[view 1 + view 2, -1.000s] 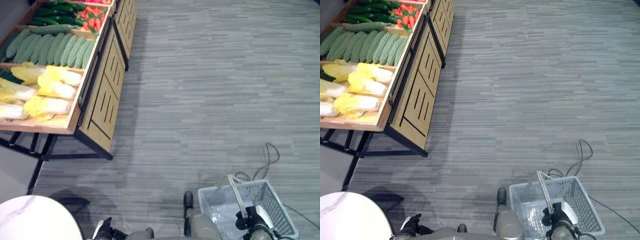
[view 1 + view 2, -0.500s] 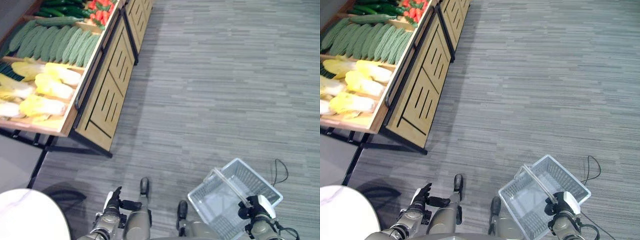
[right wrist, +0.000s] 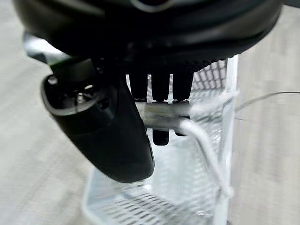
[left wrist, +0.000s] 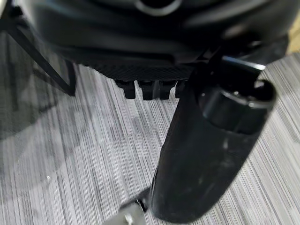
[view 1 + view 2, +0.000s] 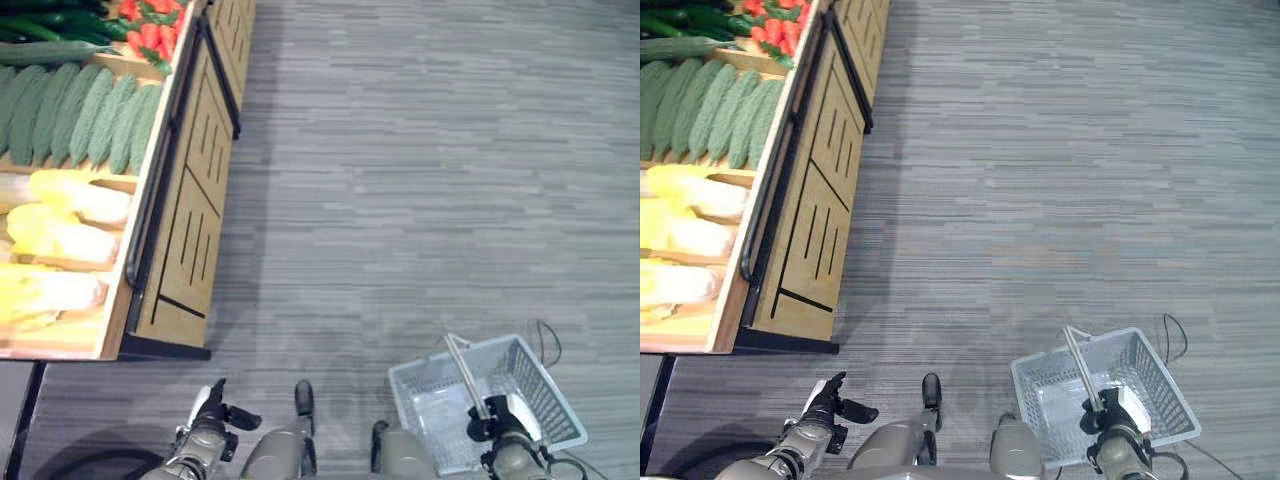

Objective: Get the vegetables into the basket

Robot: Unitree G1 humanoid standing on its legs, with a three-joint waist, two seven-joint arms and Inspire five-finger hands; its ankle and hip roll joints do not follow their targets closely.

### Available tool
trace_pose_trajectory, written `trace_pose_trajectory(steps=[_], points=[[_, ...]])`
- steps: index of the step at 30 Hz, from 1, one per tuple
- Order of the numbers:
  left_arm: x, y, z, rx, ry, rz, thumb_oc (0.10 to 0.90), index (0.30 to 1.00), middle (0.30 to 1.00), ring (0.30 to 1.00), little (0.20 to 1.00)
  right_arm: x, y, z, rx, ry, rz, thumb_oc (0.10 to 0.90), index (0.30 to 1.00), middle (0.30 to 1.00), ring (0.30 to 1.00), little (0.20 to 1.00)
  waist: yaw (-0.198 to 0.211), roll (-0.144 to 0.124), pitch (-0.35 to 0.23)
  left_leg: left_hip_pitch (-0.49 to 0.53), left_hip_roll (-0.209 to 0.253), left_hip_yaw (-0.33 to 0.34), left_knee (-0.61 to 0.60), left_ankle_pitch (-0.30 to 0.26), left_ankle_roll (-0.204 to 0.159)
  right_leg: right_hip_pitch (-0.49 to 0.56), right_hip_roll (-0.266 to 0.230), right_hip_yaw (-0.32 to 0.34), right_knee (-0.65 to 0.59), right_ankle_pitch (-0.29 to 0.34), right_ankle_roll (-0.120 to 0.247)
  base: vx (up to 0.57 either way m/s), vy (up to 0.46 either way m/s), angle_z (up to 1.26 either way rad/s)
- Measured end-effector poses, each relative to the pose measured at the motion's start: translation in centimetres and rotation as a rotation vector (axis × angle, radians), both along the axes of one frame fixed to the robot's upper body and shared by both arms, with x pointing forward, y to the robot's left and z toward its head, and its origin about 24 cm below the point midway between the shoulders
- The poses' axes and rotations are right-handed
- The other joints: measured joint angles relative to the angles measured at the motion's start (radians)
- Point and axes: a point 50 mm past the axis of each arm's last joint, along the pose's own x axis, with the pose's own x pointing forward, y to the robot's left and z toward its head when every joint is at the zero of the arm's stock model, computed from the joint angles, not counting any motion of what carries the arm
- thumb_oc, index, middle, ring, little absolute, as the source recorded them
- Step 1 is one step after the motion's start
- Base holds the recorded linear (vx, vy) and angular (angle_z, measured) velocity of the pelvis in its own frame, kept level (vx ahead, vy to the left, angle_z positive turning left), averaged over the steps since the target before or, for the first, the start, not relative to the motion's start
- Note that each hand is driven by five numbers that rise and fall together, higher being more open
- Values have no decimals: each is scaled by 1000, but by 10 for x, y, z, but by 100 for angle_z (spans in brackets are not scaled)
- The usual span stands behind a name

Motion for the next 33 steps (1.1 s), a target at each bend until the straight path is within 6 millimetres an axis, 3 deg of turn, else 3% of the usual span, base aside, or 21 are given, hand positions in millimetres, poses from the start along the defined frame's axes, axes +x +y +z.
trace_pose_trajectory(steps=[5,6,7,8,9,10,11,13,15,16,18,19,21,22,23,24,26,28,29,30,33], points=[[-7,3,-2,8,22,9,900,1000,1000,1000,1000,13,10,3,18,-40,54,400,300,300,300,300,-3,-20,12,11,-1,-13,-1,-19,-7,-99,6,-28,-232,16,-11,242,-62,14],[-14,-4,-6,-12,55,21,900,1000,1000,1000,1000,12,11,2,14,-38,52,400,300,300,300,300,-34,-30,16,21,-1,-48,3,-34,-27,-98,11,-17,-503,120,-10,334,-144,49],[-13,-4,-6,-13,53,19,900,1000,1000,1000,1000,12,13,1,21,-37,54,400,300,300,300,300,-34,-50,24,45,-1,-53,0,-47,-47,-101,10,-17,-580,193,-26,557,-269,66],[-18,-4,-8,-11,66,26,900,1000,1000,1000,1000,8,18,-2,36,-34,55,400,300,300,300,300,-40,-63,23,81,27,-77,26,-111,-107,-106,-1,14,-692,306,-23,611,-350,48],[-24,-1,-9,-7,82,37,900,1000,1000,1000,1000,6,19,-3,37,-33,47,400,300,300,300,300,-48,-60,19,114,61,-102,26,-142,-150,-88,-6,0,-699,315,-18,626,-437,74],[-35,2,-12,-5,110,61,900,1000,1000,1000,1000,0,17,-6,36,4,39,400,300,300,300,300,-59,-42,8,164,127,-128,15,-175,-170,-58,27,-76,-655,361,-42,484,-381,69],[-40,-2,-14,-22,122,82,900,1000,1000,1000,1000,-3,14,-8,30,37,28,400,300,300,300,300,-57,-13,-7,179,184,-137,76,-156,-187,-21,91,-112,-623,324,-102,511,-404,51],[-43,-3,-15,-27,119,92,900,1000,1000,1000,1000,-6,1,-3,1,41,27,400,300,300,300,300,-34,-6,-44,141,225,-165,266,-87,-236,59,139,-134,-622,258,-166,398,-313,12],[-43,-12,-17,-53,116,94,900,1000,1000,1000,1000,-13,-17,4,-46,38,30,400,300,300,300,300,-37,8,-86,81,219,-214,379,-26,-315,92,152,-154,-598,200,-201,326,-280,23],[-38,-16,-17,-64,101,86,900,1000,1000,1000,1000,-15,-22,6,-58,37,31,400,300,300,300,300,-42,12,-88,51,215,-217,435,-19,-316,115,160,-172,-595,177,-219,314,-275,44],[-22,-22,-13,-67,61,59,900,1000,1000,1000,1000,-32,-23,0,-56,81,17,400,300,300,300,300,-58,6,-86,-73,213,-210,653,27,-312,159,170,-200,-608,127,-258,276,-194,61],[-16,-23,-11,-73,33,49,900,1000,1000,1000,1000,-40,-21,-3,-49,104,11,400,300,300,300,300,-42,-2,-83,-129,212,-172,695,-29,-290,172,171,-197,-617,126,-256,150,-57,34],[-5,-26,-8,-85,-9,38,900,1000,1000,1000,1000,-44,-17,-7,-37,122,4,400,300,300,300,300,-35,-7,-80,-217,184,-147,533,-63,-264,176,171,-202,-616,126,-255,258,34,-7],[-1,-26,-6,-85,-23,34,900,1000,1000,1000,1000,-38,-15,-6,-35,101,6,400,300,300,300,300,-39,-7,-78,-255,170,-134,447,-62,-267,190,165,-203,-629,105,-223,332,96,14],[14,-30,-1,-79,-57,-5,900,1000,1000,1000,1000,-34,-14,-5,-41,88,4,400,300,300,300,300,-37,-13,-60,-314,156,-83,149,-27,-256,217,163,-206,-681,95,-203,323,118,8],[16,-31,0,-91,-72,10,900,1000,1000,1000,1000,-31,-14,-4,-42,82,5,400,300,300,300,300,-29,-2,-48,-332,156,-66,15,7,-248,240,173,-199,-696,109,-209,374,141,1],[23,-32,4,-106,-111,16,900,1000,1000,1000,1000,-28,-10,-6,-35,86,14,400,300,300,300,300,-1,13,-33,-367,159,-62,14,53,-248,318,196,-173,-719,86,-188,374,182,-59],[23,-36,3,-115,-109,15,900,1000,1000,1000,1000,-25,-7,-6,-24,64,23,400,300,300,300,300,10,10,-31,-340,138,-46,51,80,-213,363,185,-129,-718,67,-173,354,298,-93],[18,-37,0,-110,-79,11,900,1000,1000,1000,1000,-31,-8,-7,-25,77,15,400,300,300,300,300,-3,10,-31,-288,126,31,87,77,-154,410,169,-112,-712,48,-144,314,402,-77],[2,-39,-8,-94,-4,-5,900,1000,1000,1000,1000,-47,-11,-11,-31,123,-6,400,300,300,300,300,-20,33,-44,-191,123,65,58,139,-88,427,164,-98,-616,12,-94,281,394,-49],[2,-30,-6,-46,11,-69,900,1000,1000,1000,1000,-63,-6,-17,-18,172,-24,400,300,300,300,300,-34,11,-55,-132,70,62,13,126,-25,311,99,-87,-371,-63,-61,119,210,3]])
